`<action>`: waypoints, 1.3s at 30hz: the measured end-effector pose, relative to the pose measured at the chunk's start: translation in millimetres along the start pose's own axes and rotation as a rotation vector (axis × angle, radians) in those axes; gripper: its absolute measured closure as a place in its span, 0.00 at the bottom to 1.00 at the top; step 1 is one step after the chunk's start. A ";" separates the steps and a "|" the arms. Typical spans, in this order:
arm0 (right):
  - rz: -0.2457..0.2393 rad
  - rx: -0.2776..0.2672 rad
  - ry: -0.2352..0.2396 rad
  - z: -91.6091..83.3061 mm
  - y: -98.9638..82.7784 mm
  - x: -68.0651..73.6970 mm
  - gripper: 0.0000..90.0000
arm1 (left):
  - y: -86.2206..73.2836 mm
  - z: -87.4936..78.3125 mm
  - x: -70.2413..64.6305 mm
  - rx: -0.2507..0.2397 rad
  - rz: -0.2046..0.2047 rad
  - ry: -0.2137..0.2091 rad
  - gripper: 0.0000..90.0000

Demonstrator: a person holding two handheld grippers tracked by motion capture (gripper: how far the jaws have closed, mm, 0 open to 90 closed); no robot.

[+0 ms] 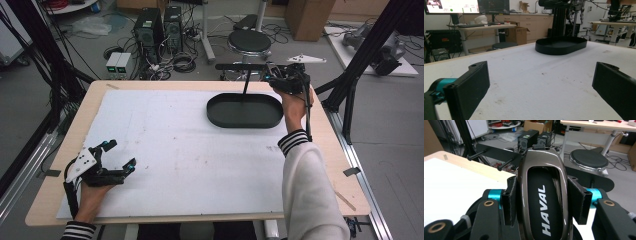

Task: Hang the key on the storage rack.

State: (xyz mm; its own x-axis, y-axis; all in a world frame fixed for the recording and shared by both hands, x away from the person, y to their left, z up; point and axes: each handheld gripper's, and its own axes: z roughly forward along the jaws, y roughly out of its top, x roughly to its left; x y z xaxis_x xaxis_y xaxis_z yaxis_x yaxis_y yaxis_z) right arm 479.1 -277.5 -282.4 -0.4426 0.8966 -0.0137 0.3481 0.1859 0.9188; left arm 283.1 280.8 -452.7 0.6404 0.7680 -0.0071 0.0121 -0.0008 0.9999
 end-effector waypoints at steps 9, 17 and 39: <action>0.009 -0.017 -0.015 6.7 6.2 -2.7 0.53 | 0.0 0.0 -0.2 -0.003 0.001 0.000 0.02; 0.016 -0.004 -0.034 10.1 3.5 -8.9 0.53 | 0.0 -0.2 -0.1 0.000 0.004 -0.001 0.02; 0.050 0.073 -0.035 0.6 -24.9 -15.3 0.53 | 0.1 -0.1 -0.2 0.002 0.008 -0.004 0.02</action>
State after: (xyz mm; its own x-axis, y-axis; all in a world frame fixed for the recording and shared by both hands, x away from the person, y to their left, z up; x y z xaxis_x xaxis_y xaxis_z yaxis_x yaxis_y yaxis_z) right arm 477.7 -295.7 -305.3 -0.3943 0.9188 0.0160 0.4287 0.1685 0.8876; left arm 282.9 280.7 -452.6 0.6436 0.7654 0.0012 0.0080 -0.0083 0.9999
